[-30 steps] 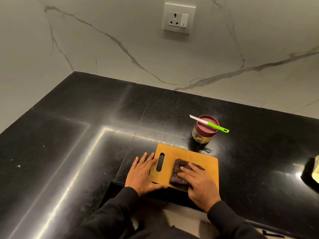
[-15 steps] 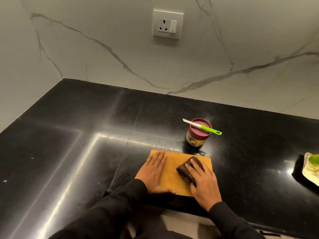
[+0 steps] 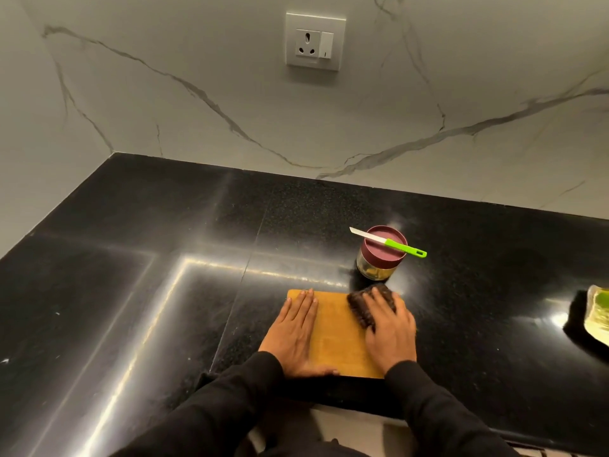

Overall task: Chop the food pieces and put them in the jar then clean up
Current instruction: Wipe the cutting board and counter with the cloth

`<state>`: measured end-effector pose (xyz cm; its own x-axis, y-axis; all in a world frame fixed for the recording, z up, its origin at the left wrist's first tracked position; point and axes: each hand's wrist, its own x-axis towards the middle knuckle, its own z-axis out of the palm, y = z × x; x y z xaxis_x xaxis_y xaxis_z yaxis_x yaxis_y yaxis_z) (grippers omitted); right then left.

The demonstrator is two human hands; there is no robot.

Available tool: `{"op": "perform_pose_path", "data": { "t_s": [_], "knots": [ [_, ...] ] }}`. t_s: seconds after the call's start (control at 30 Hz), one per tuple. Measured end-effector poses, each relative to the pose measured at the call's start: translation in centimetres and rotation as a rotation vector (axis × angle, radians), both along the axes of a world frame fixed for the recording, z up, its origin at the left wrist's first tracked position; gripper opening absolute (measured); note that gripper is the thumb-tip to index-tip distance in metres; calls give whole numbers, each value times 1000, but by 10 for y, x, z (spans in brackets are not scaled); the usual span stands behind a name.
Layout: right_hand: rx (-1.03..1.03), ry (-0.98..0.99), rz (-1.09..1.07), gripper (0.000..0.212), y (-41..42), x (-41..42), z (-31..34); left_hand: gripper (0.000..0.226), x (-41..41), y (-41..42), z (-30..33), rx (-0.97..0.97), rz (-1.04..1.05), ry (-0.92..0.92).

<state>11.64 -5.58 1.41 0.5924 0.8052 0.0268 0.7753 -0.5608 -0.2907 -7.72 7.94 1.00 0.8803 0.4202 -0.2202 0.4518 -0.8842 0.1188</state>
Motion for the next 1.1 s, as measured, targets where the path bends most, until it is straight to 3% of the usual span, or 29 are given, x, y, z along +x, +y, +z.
{"op": "perform_pose_path", "data": {
  "t_s": [0.1, 0.23, 0.33, 0.4, 0.53, 0.7, 0.8, 0.97, 1.03, 1.1],
  "knots": [
    [5, 101, -156, 68, 27, -21, 10, 145, 1, 0, 2, -9, 6, 13],
    [34, 146, 169, 73, 28, -60, 0, 137, 1, -1, -1, -41, 0, 48],
    [11, 115, 377, 76, -13, -39, -9, 141, 3, 1, -5, -57, -5, 2],
    [20, 73, 319, 77, -37, -17, -9, 145, 5, 0, -4, -32, -31, 26],
    [52, 152, -108, 74, -24, -13, 7, 146, 11, -1, -1, 0, -20, 39],
    [67, 189, 212, 74, -23, -72, -2, 140, 10, 1, -10, -1, -22, -14],
    [80, 150, 334, 78, -64, -48, -7, 144, 8, 0, -8, -13, -30, 14],
    [86, 167, -109, 77, -81, -1, 1, 147, 9, -4, -3, 10, 5, 25],
    [54, 168, -136, 72, -61, -16, 9, 148, 10, -6, -3, 16, 25, 30],
    [41, 144, 4, 72, -51, -39, 10, 148, 10, -7, -4, 14, 39, 12]
  ]
}}
